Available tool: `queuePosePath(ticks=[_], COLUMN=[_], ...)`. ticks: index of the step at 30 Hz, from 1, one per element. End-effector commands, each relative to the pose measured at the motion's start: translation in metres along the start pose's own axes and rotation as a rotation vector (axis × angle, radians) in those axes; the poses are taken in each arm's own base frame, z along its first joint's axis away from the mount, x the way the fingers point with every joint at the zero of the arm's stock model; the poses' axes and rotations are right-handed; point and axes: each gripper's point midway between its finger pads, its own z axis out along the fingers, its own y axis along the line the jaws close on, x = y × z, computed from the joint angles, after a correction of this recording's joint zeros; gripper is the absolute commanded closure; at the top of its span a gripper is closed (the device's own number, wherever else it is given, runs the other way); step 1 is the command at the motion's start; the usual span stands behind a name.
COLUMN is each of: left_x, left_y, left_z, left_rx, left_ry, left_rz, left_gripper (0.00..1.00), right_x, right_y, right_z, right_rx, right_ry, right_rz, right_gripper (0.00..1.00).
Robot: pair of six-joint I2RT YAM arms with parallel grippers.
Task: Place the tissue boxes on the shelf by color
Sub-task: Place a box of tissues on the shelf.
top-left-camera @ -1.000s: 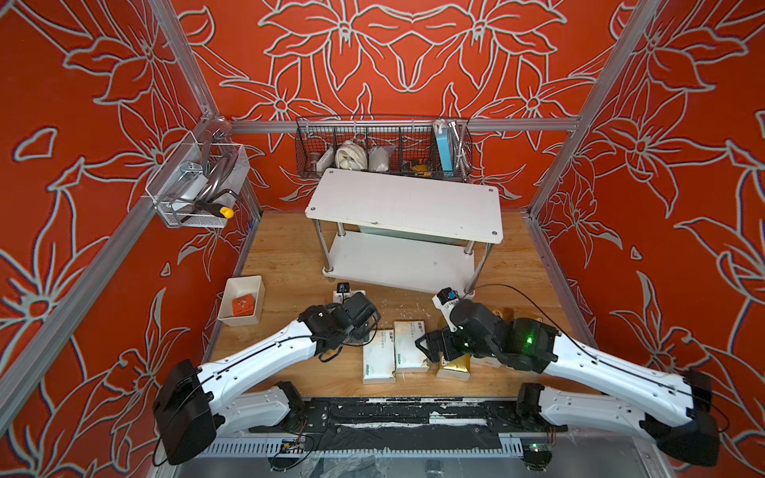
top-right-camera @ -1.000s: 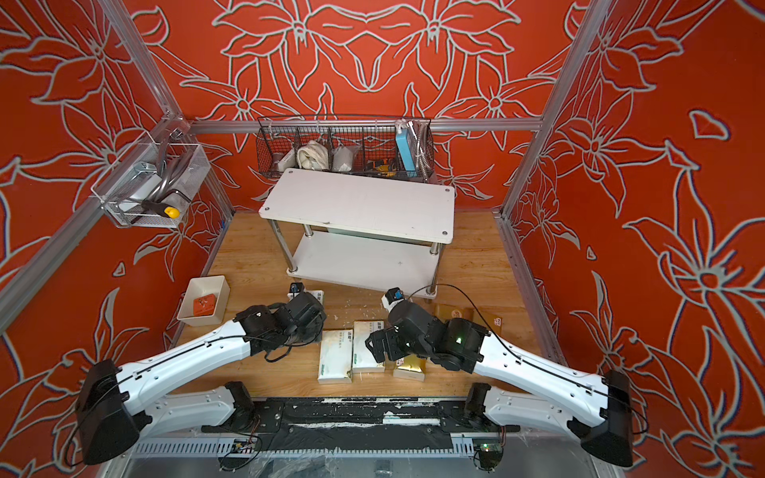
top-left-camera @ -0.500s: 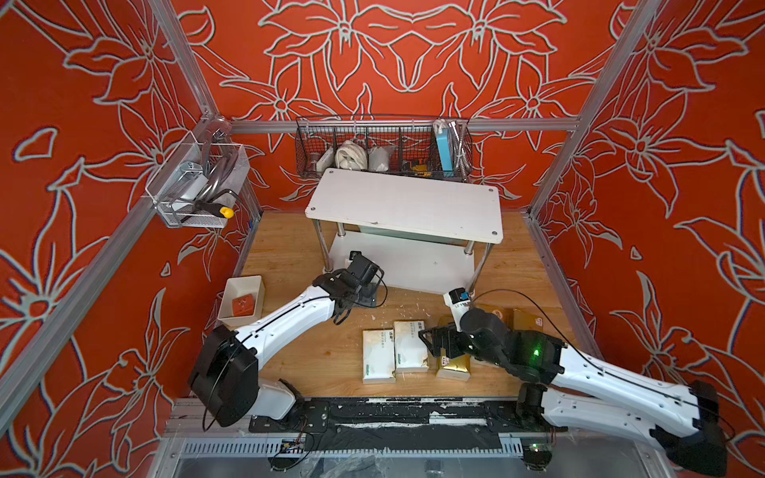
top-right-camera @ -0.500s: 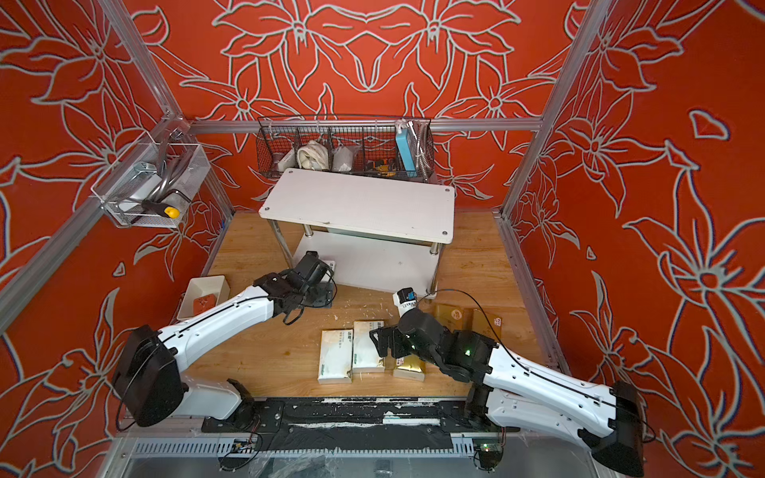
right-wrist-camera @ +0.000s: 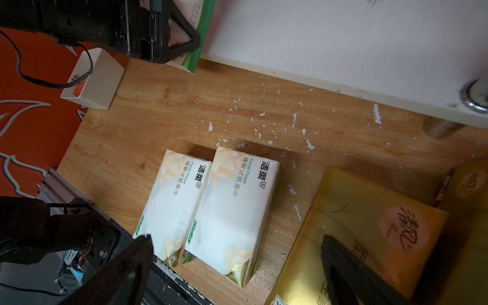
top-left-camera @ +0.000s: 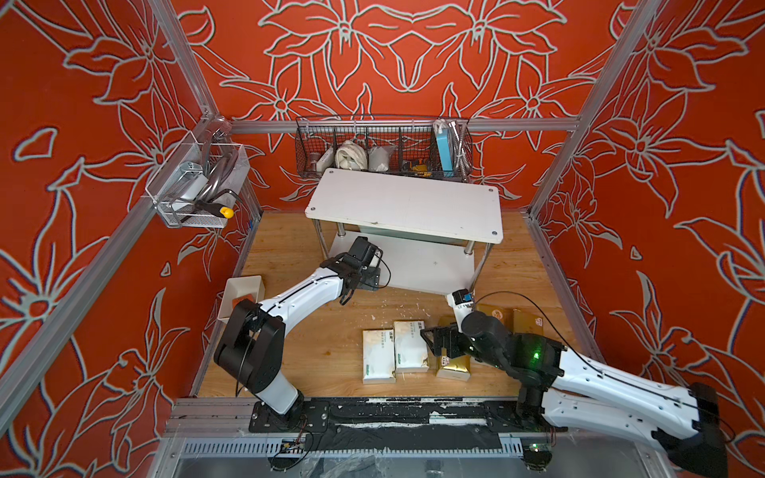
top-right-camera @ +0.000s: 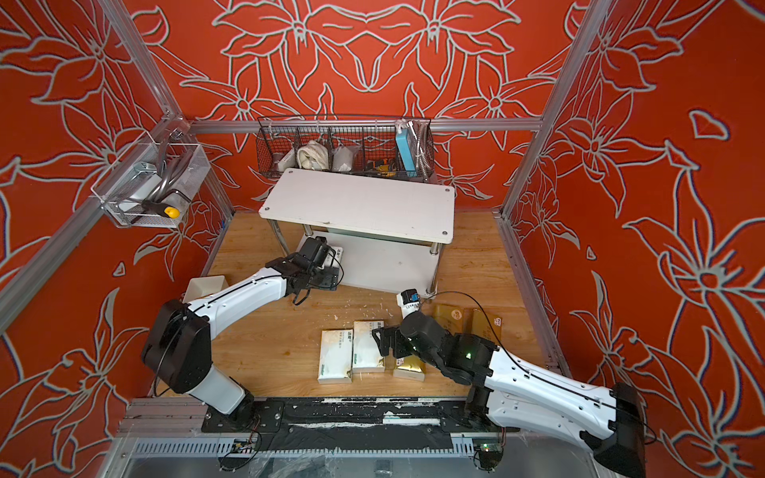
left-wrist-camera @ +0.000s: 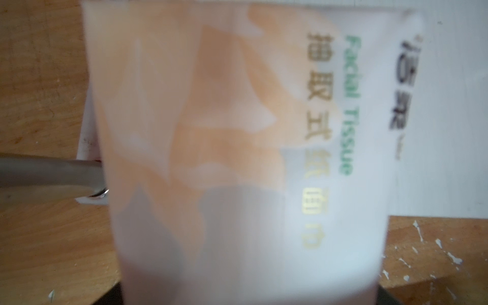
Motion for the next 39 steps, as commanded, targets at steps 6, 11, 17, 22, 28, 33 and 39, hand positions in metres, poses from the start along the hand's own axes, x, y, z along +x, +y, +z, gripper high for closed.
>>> queuePosePath(ticks=[6, 11, 17, 22, 28, 33, 39], left_x=[-0.031, -0.038, -0.045, -0.048, -0.05, -0.05, -0.054], left_y=[0.0, 0.001, 0.002, 0.003, 0.007, 0.007, 0.008], left_z=[0.015, 0.027, 0.038, 0.048, 0.058, 0.06, 0.049], left_rx=[0.042, 0.043, 0.034, 0.028, 0.022, 0.023, 0.03], left_ry=[-0.065, -0.061, -0.059, -0.053, -0.044, -0.038, -0.051], left_rz=[-0.049, -0.05, -0.031, -0.006, 0.0, 0.001, -0.013], left_gripper=[0.18, 0.16, 0.14, 0.13, 0.12, 0.08, 0.02], right_x=[0.006, 0.01, 0.012, 0.014, 0.016, 0.017, 0.017], right_y=[-0.011, -0.014, -0.02, -0.024, -0.027, -0.028, -0.027], right_z=[0.002, 0.003, 0.001, -0.001, -0.003, -0.003, -0.002], right_rx=[0.039, 0.052, 0.061, 0.07, 0.077, 0.079, 0.08], right_ry=[-0.001, 0.007, 0.004, 0.003, 0.002, 0.004, 0.009], right_rz=[0.003, 0.001, 0.016, 0.02, 0.024, 0.025, 0.017], right_gripper=[0.01, 0.01, 0.01, 0.01, 0.01, 0.01, 0.01])
